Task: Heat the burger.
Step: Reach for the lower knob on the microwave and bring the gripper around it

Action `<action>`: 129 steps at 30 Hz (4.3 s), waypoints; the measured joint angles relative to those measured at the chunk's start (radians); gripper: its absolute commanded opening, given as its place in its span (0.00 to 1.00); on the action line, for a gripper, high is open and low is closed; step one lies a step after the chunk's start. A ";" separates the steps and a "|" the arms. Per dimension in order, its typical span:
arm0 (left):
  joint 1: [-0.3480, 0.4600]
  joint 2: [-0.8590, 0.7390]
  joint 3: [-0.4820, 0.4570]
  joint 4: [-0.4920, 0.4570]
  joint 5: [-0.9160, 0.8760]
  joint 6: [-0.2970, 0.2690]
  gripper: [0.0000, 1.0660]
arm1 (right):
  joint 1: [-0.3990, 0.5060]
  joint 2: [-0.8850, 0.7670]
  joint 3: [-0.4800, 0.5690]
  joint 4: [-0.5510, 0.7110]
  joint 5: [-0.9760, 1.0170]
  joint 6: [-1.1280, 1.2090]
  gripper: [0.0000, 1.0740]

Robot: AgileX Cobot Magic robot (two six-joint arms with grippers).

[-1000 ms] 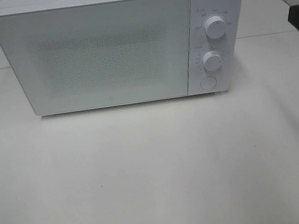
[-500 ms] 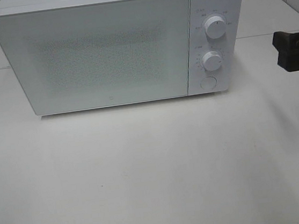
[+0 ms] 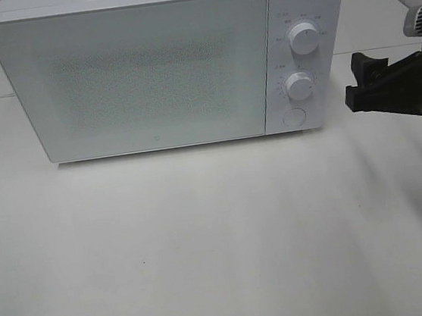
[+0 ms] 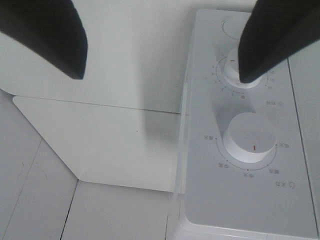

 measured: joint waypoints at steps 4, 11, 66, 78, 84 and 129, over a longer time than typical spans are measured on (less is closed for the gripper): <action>0.000 0.000 0.000 0.000 0.000 0.000 0.92 | 0.084 0.051 0.000 0.107 -0.071 -0.028 0.74; 0.000 0.000 0.000 0.000 0.000 0.000 0.92 | 0.193 0.156 -0.014 0.212 -0.124 -0.035 0.73; 0.000 0.000 0.000 0.000 0.000 0.000 0.92 | 0.173 0.557 -0.427 0.207 -0.135 0.040 0.72; 0.000 0.000 0.000 0.000 0.000 0.000 0.92 | 0.158 0.564 -0.432 0.193 -0.131 0.040 0.71; 0.000 0.000 0.000 0.000 0.000 0.000 0.92 | 0.157 0.578 -0.436 0.192 -0.128 0.040 0.71; 0.000 0.000 0.000 0.000 0.000 0.000 0.92 | 0.148 0.586 -0.429 0.155 -0.125 0.780 0.01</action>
